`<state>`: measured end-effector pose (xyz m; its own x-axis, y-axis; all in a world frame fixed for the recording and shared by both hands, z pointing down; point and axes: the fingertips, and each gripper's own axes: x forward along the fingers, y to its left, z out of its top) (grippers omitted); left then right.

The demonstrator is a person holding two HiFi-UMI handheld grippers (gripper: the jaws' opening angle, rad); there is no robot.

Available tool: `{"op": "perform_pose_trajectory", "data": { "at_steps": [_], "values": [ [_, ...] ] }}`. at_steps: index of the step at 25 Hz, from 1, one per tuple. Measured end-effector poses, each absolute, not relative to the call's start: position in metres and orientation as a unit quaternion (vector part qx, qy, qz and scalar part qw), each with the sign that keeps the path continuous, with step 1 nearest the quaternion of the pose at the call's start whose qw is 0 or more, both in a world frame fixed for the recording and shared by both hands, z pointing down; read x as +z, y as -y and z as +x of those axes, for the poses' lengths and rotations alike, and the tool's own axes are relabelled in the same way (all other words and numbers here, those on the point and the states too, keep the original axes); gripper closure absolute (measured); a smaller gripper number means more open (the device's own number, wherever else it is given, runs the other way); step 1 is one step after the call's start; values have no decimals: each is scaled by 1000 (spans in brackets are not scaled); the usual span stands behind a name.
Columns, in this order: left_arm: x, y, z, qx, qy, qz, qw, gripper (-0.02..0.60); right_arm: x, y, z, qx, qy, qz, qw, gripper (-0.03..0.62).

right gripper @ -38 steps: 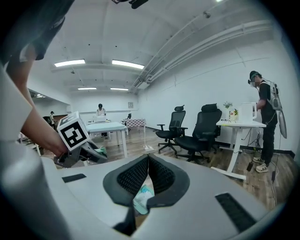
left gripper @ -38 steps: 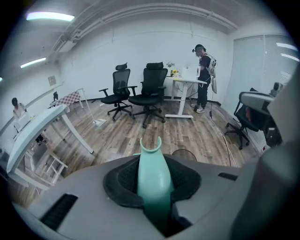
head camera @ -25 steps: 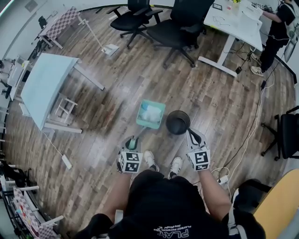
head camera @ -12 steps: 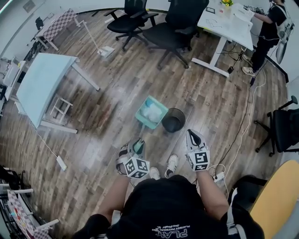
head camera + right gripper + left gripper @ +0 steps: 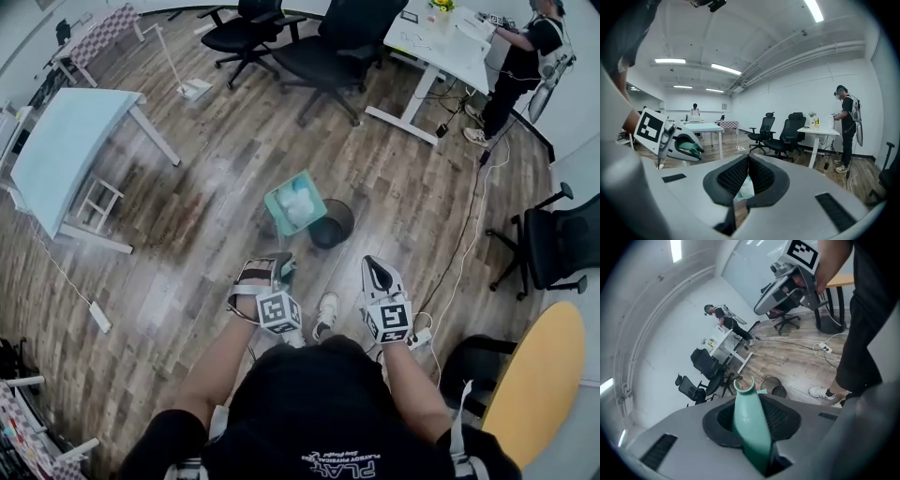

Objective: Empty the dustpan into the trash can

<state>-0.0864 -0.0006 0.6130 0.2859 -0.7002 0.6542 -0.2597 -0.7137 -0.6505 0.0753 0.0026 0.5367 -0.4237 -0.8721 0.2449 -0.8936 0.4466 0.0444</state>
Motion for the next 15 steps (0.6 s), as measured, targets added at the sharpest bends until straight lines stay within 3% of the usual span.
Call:
{"op": "perform_pose_trajectory", "data": {
  "at_steps": [6,15],
  "values": [
    [621,-10,-75,-535,-249,-762,268,474,531,-37,70,50,839,524,139,571],
    [638,-33,-52,-587,-161,-730,311,476,514,-25,74,39,846,519,112,571]
  ]
}}
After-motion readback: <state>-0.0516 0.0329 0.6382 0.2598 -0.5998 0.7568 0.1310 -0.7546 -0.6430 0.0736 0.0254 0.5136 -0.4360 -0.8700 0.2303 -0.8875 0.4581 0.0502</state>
